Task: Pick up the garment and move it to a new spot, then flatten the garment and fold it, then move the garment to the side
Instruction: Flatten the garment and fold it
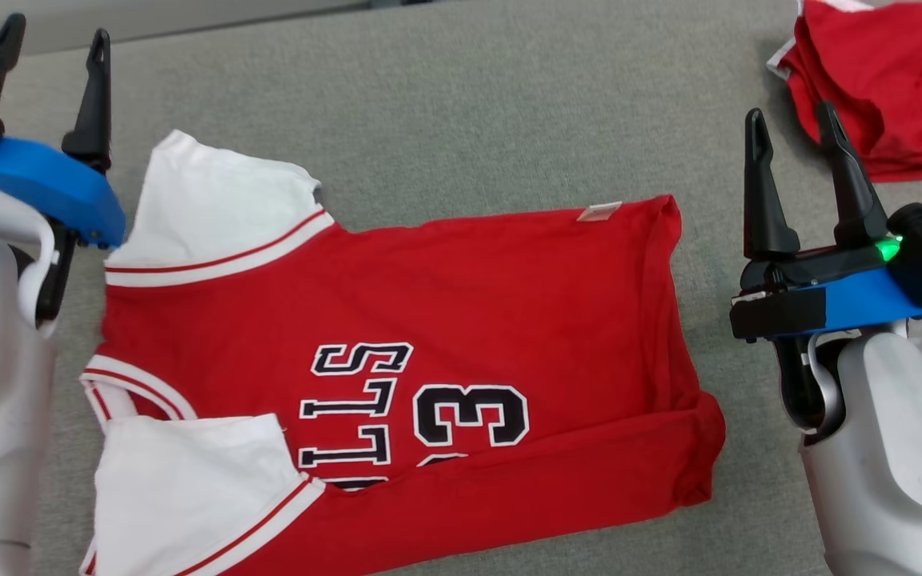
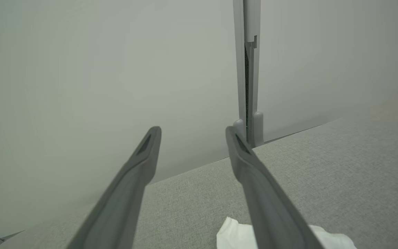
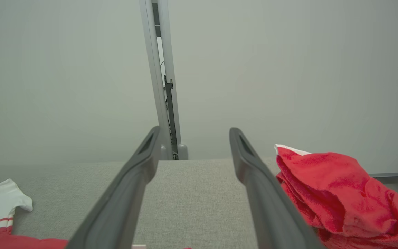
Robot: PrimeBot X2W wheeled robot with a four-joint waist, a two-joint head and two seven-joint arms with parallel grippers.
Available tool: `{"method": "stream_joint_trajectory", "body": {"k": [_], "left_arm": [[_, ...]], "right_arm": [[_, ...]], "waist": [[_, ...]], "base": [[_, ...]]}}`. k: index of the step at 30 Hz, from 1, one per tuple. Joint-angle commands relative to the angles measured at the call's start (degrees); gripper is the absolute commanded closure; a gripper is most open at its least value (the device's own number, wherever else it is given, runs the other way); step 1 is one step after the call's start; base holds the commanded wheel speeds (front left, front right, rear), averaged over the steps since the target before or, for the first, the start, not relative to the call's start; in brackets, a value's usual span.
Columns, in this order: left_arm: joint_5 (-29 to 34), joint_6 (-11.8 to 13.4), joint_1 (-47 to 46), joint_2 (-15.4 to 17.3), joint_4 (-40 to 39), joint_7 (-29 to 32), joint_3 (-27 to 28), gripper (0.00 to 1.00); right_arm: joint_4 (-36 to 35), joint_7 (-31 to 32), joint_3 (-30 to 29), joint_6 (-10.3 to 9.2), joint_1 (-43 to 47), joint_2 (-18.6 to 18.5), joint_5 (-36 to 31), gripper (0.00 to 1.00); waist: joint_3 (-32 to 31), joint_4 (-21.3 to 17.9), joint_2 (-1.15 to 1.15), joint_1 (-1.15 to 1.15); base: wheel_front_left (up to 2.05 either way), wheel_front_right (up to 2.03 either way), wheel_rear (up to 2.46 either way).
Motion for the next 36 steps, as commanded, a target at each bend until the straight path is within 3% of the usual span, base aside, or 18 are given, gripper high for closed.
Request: {"method": "stream_joint_trajectory", "body": {"k": [1, 6, 9, 22, 25, 26, 36], "left_arm": [[-0.63, -0.24, -2.43, 1.18, 2.13, 1.2, -1.35, 0.0], [-3.07, -0.29, -6.24, 3.15, 6.29, 4.74, -7.44, 0.0], [-6.84, -0.29, -8.32, 5.03, 9.28, 8.04, -13.79, 0.0], [-19.68, -0.25, -9.47, 8.93, 12.29, 17.89, -27.34, 0.0], [-21.64, -0.25, -9.96, 9.6, 12.29, 18.0, -29.52, 0.91], [-22.05, -0.25, -10.2, 9.8, 12.38, 17.72, -30.14, 1.0], [-24.62, -0.19, -12.89, 9.45, 13.13, 13.84, -34.94, 1.0]], "right_arm": [[0.41, -0.19, 0.37, -0.03, -1.47, 0.19, 0.21, 0.0], [0.88, -0.23, 0.57, -0.03, -2.65, 0.16, 0.49, 0.0], [1.32, -0.25, 0.35, -0.03, -3.46, -0.09, 0.56, 0.0], [2.98, -0.03, 1.11, -0.03, -4.59, -0.57, 0.99, 0.0], [4.01, 1.41, 2.52, -0.03, -5.27, -1.37, 1.34, 0.0], [4.14, 1.93, 2.99, -0.03, -5.48, -1.67, 1.57, 0.0], [6.06, 14.77, 10.95, -0.03, -7.26, -5.03, 4.57, 0.0]], "waist": [[2.79, -1.51, 0.0, -0.01], [4.88, -2.18, 0.0, -0.01], [6.36, -2.55, 0.0, -0.01], [8.22, -3.26, 0.0, -0.01], [8.12, -3.25, 0.0, -0.01], [7.97, -3.22, 0.0, -0.01], [6.69, -2.06, 0.0, -0.01]], "base": [[0.0, 0.0, 0.0], [0.0, 0.0, 0.0], [0.0, 0.0, 0.0], [0.0, 0.0, 0.0], [0.0, 0.0, 0.0], [0.0, 0.0, 0.0], [0.0, 0.0, 0.0]]}}
